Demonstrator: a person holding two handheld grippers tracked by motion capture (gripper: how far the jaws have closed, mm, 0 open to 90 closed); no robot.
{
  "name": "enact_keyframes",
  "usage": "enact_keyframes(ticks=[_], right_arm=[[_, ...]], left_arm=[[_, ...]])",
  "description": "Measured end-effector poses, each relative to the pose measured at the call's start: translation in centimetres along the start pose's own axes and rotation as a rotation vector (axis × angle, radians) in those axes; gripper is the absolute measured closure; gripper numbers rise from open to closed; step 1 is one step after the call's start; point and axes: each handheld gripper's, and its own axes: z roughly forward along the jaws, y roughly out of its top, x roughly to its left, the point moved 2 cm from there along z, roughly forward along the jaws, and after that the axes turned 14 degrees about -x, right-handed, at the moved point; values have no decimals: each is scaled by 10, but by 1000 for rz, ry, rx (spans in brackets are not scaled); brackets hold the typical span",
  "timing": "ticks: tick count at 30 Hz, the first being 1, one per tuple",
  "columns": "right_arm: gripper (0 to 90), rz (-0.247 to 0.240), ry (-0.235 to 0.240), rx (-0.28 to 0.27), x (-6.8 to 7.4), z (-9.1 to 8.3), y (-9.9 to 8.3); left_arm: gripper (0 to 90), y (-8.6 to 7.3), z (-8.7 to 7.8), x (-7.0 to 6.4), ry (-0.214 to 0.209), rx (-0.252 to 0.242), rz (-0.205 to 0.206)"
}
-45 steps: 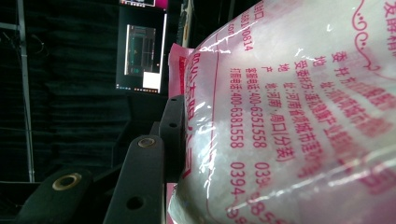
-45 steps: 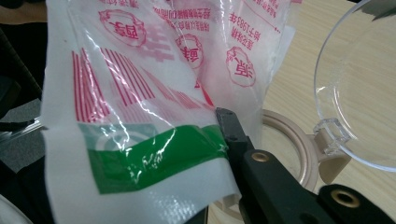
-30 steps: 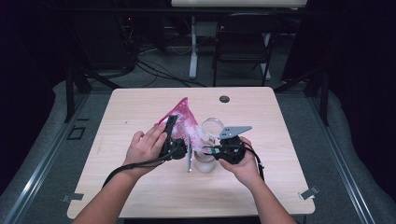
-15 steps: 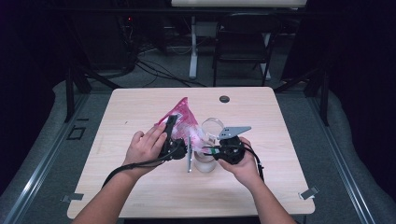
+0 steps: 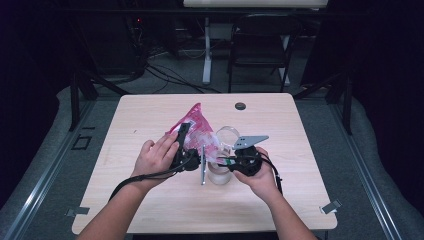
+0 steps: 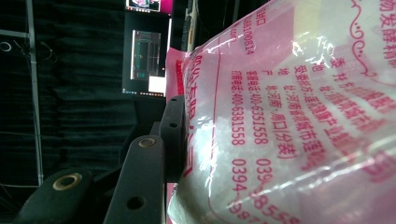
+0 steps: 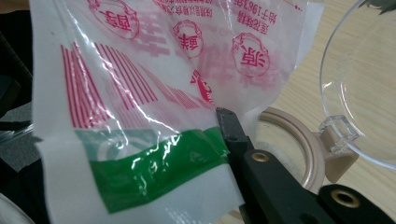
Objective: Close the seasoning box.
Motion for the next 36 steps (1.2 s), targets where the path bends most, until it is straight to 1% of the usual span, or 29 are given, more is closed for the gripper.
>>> enact_keyframes(ticks=[3, 5, 6, 7, 8, 18, 19, 20, 27, 29, 30, 31, 36], right_arm=[[900, 0, 0, 0, 0, 0, 0], [900, 0, 0, 0, 0, 0, 0], [900, 0, 0, 0, 0, 0, 0], [900, 0, 0, 0, 0, 0, 0], [900, -2, 0, 3, 0, 0, 0], [900, -1, 2, 7, 0, 2, -1], [900, -4, 3, 12, 0, 1, -1], [900, -2, 3, 12, 0, 2, -1], [900, 2, -2, 14, -1, 2, -2], [900, 3, -4, 12, -1, 2, -2], [900, 5, -5, 12, -1, 2, -2], [900, 3, -3, 15, -2, 2, -2], [900, 2, -3, 18, -2, 2, -3]], left_arm=[[661, 0, 0, 0, 0, 0, 5], [661, 0, 0, 0, -4, 2, 0], [661, 1, -1, 1, -1, 0, 8], [661, 0, -1, 0, -6, 2, 2], [661, 0, -1, 1, -2, 1, 11], [661, 0, 0, -1, -16, 2, 18], [660, 0, 0, -1, -21, 4, 14], [660, 0, 0, -1, -18, 2, 25], [659, 0, 0, -2, -24, 1, 39], [659, 0, 1, -2, -21, -11, 43], [659, 0, 1, -2, -24, -10, 46], [659, 1, 0, -2, -32, 1, 53], [659, 1, 1, -1, -48, 1, 70]])
